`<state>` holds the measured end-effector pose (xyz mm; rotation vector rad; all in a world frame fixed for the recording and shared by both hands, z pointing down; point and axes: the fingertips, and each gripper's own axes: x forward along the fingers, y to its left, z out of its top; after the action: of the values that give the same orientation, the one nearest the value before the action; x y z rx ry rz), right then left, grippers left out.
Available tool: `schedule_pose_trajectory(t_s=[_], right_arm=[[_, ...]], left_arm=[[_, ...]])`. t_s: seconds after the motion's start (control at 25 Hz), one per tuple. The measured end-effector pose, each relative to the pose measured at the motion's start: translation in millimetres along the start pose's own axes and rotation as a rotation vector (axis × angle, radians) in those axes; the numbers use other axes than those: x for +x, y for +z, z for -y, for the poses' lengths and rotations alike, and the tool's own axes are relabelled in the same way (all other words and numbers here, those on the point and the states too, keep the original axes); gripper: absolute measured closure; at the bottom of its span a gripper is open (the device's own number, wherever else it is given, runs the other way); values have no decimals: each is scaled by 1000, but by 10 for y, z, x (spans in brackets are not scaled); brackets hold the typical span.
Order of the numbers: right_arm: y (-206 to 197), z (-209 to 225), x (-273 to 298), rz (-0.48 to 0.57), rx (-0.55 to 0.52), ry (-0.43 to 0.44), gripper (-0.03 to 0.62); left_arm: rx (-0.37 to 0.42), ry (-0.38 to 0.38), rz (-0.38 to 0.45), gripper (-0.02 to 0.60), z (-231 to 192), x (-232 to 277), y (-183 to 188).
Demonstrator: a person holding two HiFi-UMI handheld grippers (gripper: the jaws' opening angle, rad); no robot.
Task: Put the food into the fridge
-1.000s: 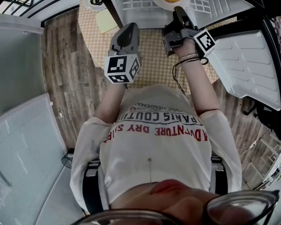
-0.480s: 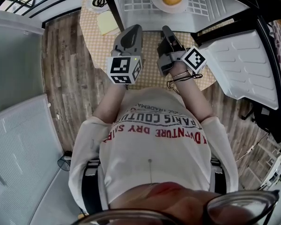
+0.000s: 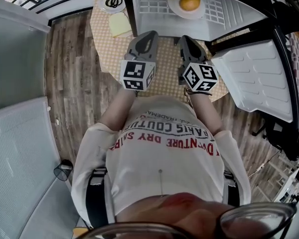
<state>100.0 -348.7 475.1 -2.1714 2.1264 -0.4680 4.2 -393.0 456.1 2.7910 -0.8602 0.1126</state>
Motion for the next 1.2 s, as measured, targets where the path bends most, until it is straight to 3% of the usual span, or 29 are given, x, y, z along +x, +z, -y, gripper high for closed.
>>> schedule_pose_trajectory(t_s=[0.16, 0.32, 0.52, 0.8, 1.2], right_arm=[[126, -119, -58, 84, -136, 11, 568], [119, -183, -61, 74, -203, 14, 568], [90, -200, -63, 48, -215, 14, 568], [143, -226, -90, 97, -240, -2, 568], [156, -198, -57, 93, -231, -33, 568]], left_arm=[[9, -8, -2, 554, 39, -18, -8], [9, -16, 14, 554, 68, -41, 12], [17, -25, 23, 554, 110, -49, 12], [30, -46, 12, 554, 164, -33, -26], [26, -27, 27, 554, 70, -29, 10]])
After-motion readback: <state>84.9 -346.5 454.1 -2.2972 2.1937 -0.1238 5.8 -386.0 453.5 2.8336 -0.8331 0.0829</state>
